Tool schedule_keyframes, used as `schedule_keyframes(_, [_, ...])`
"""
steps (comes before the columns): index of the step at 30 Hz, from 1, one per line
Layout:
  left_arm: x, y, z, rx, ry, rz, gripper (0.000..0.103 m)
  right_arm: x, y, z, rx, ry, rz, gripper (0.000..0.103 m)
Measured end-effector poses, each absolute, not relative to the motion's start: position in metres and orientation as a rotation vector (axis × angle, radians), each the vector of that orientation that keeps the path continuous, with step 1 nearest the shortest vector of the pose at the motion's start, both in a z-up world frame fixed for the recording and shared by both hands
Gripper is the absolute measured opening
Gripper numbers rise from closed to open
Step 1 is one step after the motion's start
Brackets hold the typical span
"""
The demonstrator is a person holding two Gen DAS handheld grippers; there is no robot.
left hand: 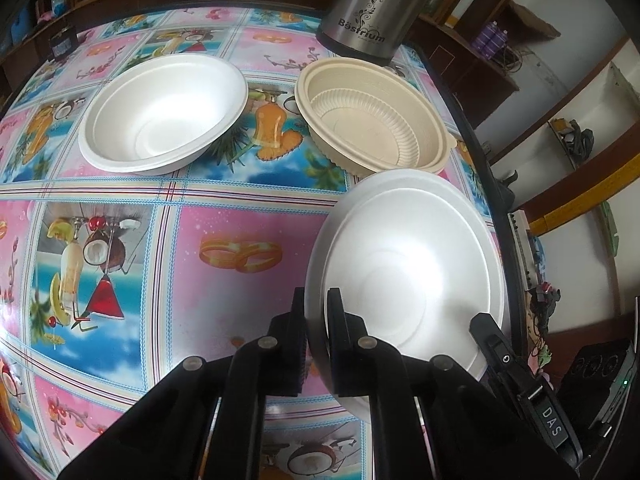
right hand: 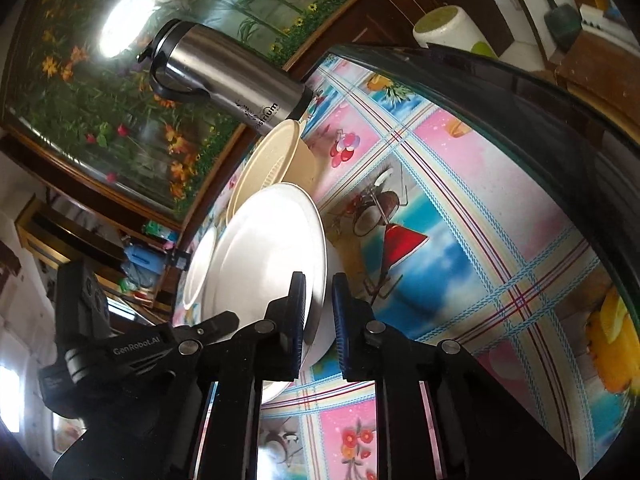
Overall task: Organize plates and bowls
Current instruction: 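Lift and carry the large white bowl with the left gripper toward the stack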
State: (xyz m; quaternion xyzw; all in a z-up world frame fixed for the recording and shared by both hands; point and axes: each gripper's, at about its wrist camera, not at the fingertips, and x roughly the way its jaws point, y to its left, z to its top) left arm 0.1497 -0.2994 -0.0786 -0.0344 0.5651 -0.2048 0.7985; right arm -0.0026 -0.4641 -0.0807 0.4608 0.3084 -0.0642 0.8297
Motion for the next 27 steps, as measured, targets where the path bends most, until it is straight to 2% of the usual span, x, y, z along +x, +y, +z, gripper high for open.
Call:
schedule_keyframes(14, [0.14, -0.279, -0.079, -0.084, 1.206, -0.451, 0.008, -0.005, -0.446, -0.071, 0.875, 0.661, -0.117, 0.01])
schedule_keyframes(27, [0.118, -0.234, -0.063, -0.065, 1.149, -0.434, 0.008, -0.015, -0.403, -0.066, 0.9, 0.643, -0.077, 0.011])
